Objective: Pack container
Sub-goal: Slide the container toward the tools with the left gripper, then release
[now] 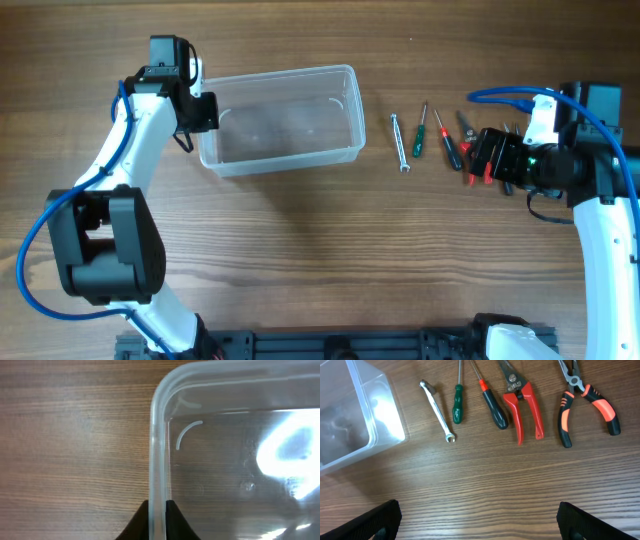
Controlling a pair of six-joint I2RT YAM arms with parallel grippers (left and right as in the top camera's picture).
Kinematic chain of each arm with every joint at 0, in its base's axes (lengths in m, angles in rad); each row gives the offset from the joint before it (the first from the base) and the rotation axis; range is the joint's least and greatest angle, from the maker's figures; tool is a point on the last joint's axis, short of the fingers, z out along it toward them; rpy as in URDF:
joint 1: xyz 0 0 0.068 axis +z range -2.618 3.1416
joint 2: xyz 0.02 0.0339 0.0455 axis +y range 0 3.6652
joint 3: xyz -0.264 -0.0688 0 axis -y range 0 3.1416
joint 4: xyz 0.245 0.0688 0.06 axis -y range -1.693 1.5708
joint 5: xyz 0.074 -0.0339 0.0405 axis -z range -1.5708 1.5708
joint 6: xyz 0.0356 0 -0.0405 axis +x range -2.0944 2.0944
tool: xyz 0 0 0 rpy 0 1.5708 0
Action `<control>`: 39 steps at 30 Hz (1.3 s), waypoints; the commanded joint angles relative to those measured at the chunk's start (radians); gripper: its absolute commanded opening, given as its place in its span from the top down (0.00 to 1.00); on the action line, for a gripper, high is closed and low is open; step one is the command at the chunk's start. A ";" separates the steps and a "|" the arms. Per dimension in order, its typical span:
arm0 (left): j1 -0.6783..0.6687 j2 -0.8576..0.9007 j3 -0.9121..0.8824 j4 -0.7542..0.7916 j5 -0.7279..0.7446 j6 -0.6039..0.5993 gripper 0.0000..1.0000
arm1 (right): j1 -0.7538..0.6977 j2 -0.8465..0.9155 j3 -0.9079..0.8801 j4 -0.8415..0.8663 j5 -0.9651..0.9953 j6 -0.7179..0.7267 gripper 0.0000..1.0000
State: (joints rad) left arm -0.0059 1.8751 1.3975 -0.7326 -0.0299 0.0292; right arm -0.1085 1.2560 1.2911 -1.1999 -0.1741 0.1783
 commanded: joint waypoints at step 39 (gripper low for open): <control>-0.127 -0.113 0.072 -0.096 -0.079 -0.112 0.01 | -0.002 0.001 0.019 0.006 0.025 0.006 0.00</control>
State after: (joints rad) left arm -0.1421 1.8610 1.4006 -0.7818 -0.0856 -0.0772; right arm -0.1085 1.2560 1.2911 -1.1969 -0.1741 0.1783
